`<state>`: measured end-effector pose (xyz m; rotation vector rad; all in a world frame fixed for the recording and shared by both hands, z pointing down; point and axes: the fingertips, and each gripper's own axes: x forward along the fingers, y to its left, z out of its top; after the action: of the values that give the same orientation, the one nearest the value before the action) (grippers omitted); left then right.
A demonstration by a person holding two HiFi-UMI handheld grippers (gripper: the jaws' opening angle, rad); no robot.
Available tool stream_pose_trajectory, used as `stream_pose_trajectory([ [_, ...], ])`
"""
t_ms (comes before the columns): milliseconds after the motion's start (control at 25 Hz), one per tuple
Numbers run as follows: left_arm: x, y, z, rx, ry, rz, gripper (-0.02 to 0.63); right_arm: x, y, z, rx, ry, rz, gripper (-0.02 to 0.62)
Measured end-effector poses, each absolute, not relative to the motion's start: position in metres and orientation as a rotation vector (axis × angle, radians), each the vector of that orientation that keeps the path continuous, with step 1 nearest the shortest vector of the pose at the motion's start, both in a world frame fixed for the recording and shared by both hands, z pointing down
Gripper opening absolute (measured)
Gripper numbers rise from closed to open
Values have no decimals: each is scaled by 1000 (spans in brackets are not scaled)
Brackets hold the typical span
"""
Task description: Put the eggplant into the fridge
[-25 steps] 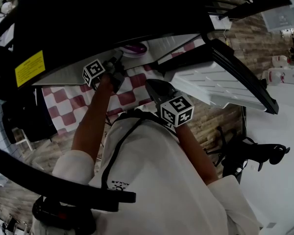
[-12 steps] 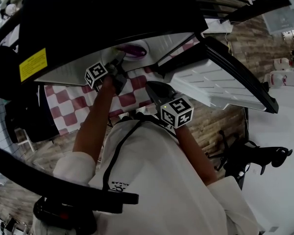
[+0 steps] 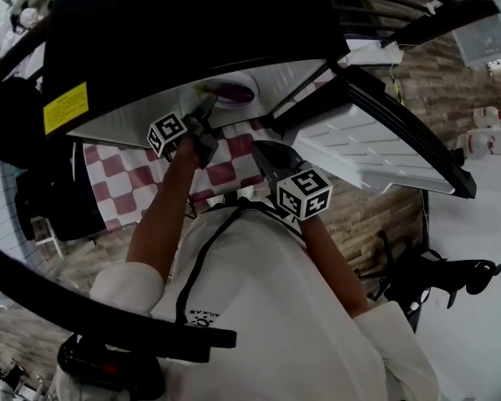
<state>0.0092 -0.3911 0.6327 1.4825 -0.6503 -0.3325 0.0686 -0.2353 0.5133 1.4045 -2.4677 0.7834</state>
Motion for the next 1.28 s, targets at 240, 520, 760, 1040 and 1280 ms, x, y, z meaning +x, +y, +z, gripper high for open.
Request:
stream_pose_trajectory([
  [240, 3, -374, 623, 1518, -629, -329, 304, 66, -243, 508, 1394, -2507, 778, 6],
  [520, -4, -353, 592, 1579, -602, -351, 219, 65, -246, 503, 1370, -2555, 758, 6],
  [760, -11, -335, 562, 1684, -606, -333, 185, 67, -246, 495, 1350, -2600, 765, 6],
  [1040, -25, -314, 502, 1796, -582, -382, 141, 66, -250, 480, 1303, -2659, 735, 6],
  [1280, -53, -303, 496, 1912, -702, -295, 85, 61, -255, 473, 1246, -2699, 715, 6],
])
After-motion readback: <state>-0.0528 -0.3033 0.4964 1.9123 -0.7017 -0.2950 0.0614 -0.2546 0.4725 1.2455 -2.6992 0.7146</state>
